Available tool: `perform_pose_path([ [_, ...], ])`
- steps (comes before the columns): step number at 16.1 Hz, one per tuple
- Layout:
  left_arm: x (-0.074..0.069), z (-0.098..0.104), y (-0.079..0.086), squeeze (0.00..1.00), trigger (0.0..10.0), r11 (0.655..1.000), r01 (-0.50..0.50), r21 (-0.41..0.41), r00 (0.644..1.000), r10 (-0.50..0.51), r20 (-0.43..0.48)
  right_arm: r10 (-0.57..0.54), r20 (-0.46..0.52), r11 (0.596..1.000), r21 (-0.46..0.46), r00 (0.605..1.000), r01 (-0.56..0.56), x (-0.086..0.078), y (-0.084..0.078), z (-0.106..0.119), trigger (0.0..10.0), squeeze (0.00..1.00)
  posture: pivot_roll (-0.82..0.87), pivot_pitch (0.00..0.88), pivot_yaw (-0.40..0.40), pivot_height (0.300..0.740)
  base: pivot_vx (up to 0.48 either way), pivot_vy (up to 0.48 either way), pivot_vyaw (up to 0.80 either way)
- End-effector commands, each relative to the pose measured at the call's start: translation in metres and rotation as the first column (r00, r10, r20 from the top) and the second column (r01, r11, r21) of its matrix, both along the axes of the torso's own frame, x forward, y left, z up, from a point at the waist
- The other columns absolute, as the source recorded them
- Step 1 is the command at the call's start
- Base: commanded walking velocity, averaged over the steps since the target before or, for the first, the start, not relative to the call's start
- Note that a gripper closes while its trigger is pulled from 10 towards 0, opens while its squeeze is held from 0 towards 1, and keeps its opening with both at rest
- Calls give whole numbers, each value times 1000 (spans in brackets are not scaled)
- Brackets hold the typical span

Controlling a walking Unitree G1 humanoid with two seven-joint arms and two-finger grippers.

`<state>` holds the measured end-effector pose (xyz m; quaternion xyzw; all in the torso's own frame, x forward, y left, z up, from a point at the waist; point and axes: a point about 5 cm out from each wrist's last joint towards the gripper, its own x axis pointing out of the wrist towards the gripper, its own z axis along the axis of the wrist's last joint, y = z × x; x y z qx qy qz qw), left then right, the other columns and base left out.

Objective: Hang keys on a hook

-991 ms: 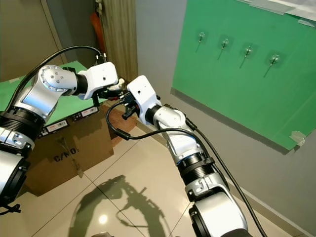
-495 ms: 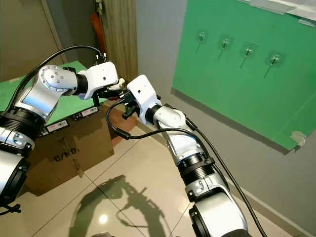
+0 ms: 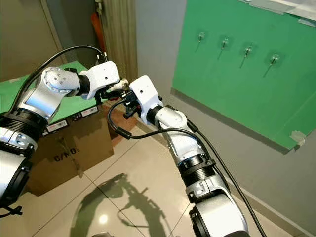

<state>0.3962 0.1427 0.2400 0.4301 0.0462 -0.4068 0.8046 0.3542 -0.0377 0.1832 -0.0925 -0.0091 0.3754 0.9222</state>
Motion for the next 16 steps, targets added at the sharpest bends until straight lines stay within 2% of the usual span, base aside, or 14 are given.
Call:
perform_pose_path([
  [1, 1, -3, 9, 1000, 10000, 999, -47, -14, 999, 46, -17, -29, 14, 999, 16, 999, 29, 1, -6, 3, 0, 0, 28, 30, 0, 740, 0, 0, 0],
  [3, 1, -5, 9, 1000, 10000, 998, -48, -48, 998, 47, -38, -27, 9, 1000, 14, 1000, 27, -1, -6, 2, 0, 0, 27, 26, -2, 740, 0, 0, 0],
  [4, 1, -5, 8, 1000, 10000, 994, -60, -94, 997, 55, -52, -27, 7, 1000, 13, 1000, 27, -1, -6, 1, 0, 0, 28, 22, -4, 740, 0, 0, 0],
  [5, 2, -4, 10, 1000, 10000, 981, -91, -173, 994, 79, -77, -27, 6, 1000, 13, 1000, 27, -1, -7, 1, 0, 0, 29, 15, -5, 740, 0, 0, 0],
  [10, 1, -14, 22, 1000, 10000, 957, -163, -240, 984, 139, -113, -42, 7, 999, 9, 999, 42, -1, -10, -3, 0, 0, 25, 0, 11, 740, 0, 0, 0],
  [12, -5, -28, 30, 1000, 10000, 952, -192, -237, 978, 165, -129, -48, 6, 999, 1, 999, 48, -2, -13, -5, 0, 0, 26, 0, 6, 740, 0, 0, 0],
  [14, -10, -39, 40, 1000, 10000, 921, -259, -291, 964, 229, -133, -53, 12, 999, -12, 999, 53, 1, -18, -3, 0, 0, 32, 0, -4, 740, 0, 0, 0],
  [16, -15, -42, 43, 1000, 10000, 884, -305, -354, 952, 282, -115, -63, 16, 998, -20, 998, 64, 5, -22, -2, 0, 0, 37, 0, -15, 740, 0, 0, 0],
])
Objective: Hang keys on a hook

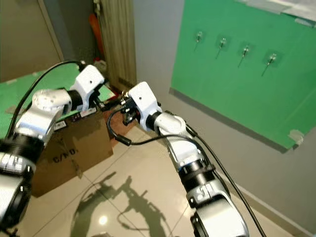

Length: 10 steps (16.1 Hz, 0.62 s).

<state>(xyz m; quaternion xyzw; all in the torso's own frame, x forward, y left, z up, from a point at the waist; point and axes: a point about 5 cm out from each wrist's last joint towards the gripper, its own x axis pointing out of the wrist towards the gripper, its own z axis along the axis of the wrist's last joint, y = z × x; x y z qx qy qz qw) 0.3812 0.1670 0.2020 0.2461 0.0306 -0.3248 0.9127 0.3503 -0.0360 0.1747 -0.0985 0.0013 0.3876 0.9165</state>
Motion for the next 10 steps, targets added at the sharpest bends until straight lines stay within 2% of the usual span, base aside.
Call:
perform_pose_path([
  [1, -2, -8, 18, 1000, 10000, 995, -96, -16, 995, 96, -23, -94, 35, 996, 2, 995, 94, 10, -25, 8, 0, 0, 39, 0, -16, 740, 0, 0, 0],
  [3, -8, -16, 17, 1000, 10000, 981, -163, -101, 986, 164, -1, -101, 40, 995, 5, 994, 101, 11, -25, 9, 0, 0, 40, 0, -17, 740, 0, 0, 0],
  [4, -17, -25, 7, 1000, 10000, 979, -151, -140, 988, 150, -21, -103, 43, 995, 6, 994, 103, 11, -24, 10, 0, 0, 41, 0, -19, 740, 0, 0, 0],
  [5, -25, -33, -2, 0, 10000, 982, -132, -138, 991, 130, -28, -103, 49, 995, 0, 993, 104, 11, -23, 10, 0, 0, 46, 0, -23, 740, 0, 0, 0],
  [7, -41, -45, -19, 0, 10000, 971, -150, -185, 989, 148, -22, -95, 53, 995, -10, 994, 96, 13, -21, 9, 0, 0, 54, 0, -34, 740, 0, 0, 0],
  [9, -45, -47, -18, 0, 10000, 920, -282, -270, 955, 296, 11, -90, 55, 996, -11, 994, 91, 14, -20, 10, 0, 0, 62, 0, -42, 740, 0, 0, 0],
  [10, -48, -47, -16, 0, 10000, 875, -358, -326, 922, 386, 23, -88, 55, 996, -11, 995, 89, 14, -19, 10, 0, 0, 65, 0, -45, 740, 0, 0, 0],
])
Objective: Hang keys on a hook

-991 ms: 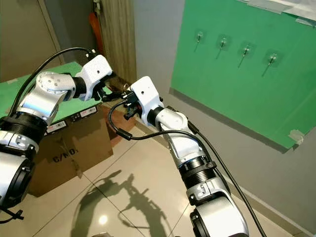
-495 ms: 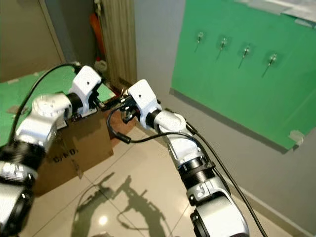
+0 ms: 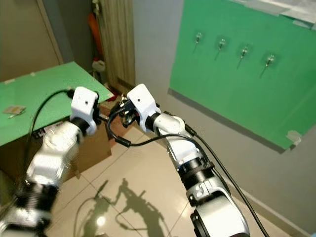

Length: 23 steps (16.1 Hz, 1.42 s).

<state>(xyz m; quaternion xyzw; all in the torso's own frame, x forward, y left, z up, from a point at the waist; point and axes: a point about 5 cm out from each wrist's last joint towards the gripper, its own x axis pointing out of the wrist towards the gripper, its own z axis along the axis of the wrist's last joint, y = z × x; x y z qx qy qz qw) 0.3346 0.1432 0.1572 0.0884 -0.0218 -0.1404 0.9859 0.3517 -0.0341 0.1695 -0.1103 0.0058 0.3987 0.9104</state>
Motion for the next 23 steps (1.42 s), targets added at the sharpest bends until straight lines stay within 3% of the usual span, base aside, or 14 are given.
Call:
perform_pose_path([
  [1, -5, 0, 10, 0, 10000, 994, -106, -6, 994, 107, 31, -110, 57, 994, 19, 992, 109, 13, -20, 15, 0, 0, 67, 0, -47, 740, 0, 0, 0],
  [4, -19, -6, 17, 0, 10000, 969, -240, -55, 968, 243, 64, -110, 61, 994, 25, 992, 108, 13, -20, 16, 0, 0, 69, 0, -48, 740, 0, 0, 0],
  [5, -25, -11, 30, 0, 10000, 943, -330, -40, 941, 333, 65, -116, 64, 993, 28, 991, 115, 14, -21, 16, 0, 0, 69, 0, -47, 740, 0, 0, 0],
  [7, -31, -15, 41, 0, 10000, 916, -402, 2, 913, 401, 71, -118, 64, 993, 30, 991, 116, 14, -21, 15, 0, 0, 76, 0, -47, 740, 0, 0, 0],
  [15, -39, -20, 33, 0, 10000, 931, -363, 37, 931, 361, 55, -103, 65, 995, 13, 993, 102, 11, -21, 7, 0, 0, 81, 0, -52, 740, 0, 0, 0],
  [19, -43, -26, 33, 0, 10000, 953, -299, 48, 954, 300, -8, -75, 166, 984, -145, 983, 99, 14, -32, 5, 0, 0, 82, 0, -52, 740, 0, 0, 0],
  [23, -42, -27, 26, 0, 10000, 963, -270, 22, 963, 270, -21, -206, 177, 972, -80, 962, 223, 23, -45, 11, 0, 0, 78, 0, -52, 740, 0, 0, 0],
])
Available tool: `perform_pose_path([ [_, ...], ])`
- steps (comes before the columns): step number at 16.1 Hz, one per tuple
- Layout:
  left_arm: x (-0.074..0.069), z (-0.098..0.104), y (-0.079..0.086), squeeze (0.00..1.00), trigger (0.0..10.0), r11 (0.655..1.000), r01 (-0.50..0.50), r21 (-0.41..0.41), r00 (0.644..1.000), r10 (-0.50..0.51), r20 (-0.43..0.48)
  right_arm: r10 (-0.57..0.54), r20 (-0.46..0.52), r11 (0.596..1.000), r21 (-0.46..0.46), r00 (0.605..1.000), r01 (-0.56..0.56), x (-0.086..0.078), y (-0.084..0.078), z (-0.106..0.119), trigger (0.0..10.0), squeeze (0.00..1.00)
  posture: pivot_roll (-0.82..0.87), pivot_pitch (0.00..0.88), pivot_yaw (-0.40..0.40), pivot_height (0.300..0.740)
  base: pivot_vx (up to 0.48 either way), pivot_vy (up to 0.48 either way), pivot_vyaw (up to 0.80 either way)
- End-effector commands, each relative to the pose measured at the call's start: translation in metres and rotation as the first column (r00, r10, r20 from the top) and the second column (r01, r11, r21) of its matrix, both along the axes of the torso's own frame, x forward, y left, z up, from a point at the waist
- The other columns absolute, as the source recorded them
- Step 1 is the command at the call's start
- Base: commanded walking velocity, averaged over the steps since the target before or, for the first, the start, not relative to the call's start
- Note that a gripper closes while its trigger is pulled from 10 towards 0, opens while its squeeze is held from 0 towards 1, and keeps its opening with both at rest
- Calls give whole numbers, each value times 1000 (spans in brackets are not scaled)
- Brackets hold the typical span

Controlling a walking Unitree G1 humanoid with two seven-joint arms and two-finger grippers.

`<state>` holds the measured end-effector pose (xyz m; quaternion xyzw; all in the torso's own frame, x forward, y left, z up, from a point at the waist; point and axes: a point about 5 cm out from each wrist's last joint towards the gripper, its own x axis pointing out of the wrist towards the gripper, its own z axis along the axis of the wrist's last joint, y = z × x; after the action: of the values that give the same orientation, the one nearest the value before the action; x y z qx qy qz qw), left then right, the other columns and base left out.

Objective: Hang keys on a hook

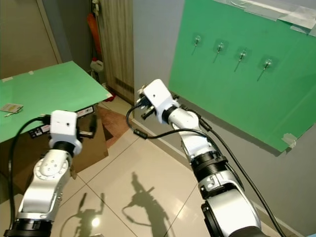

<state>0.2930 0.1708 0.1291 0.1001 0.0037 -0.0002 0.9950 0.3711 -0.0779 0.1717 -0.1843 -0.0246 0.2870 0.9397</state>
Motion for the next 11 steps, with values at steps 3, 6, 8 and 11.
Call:
perform_pose_path([
  [3, -5, -15, 4, 0, 10000, 999, 7, -53, 999, -9, -37, -171, -7, 980, 104, 985, 171, 2, -20, -10, 0, 0, 73, 0, -50, 740, 0, 0, 0],
  [6, -20, -32, 19, 0, 10000, 995, -71, -69, 997, 68, -45, -244, -14, 961, 129, 970, 243, -13, -40, -43, 0, 0, 69, 0, -46, 740, 0, 0, 0],
  [8, -20, -32, 21, 0, 10000, 996, -81, -48, 996, 78, -49, -317, -66, 935, 148, 946, 323, -23, -54, -67, 0, 0, 73, 0, -41, 740, 0, 0, 0],
  [11, -17, -33, 20, 0, 10000, 996, -63, -57, 997, 60, -57, -381, -137, 890, 214, 914, 403, -31, -61, -84, 0, 0, 73, 0, -37, 740, 0, 0, 0],
])
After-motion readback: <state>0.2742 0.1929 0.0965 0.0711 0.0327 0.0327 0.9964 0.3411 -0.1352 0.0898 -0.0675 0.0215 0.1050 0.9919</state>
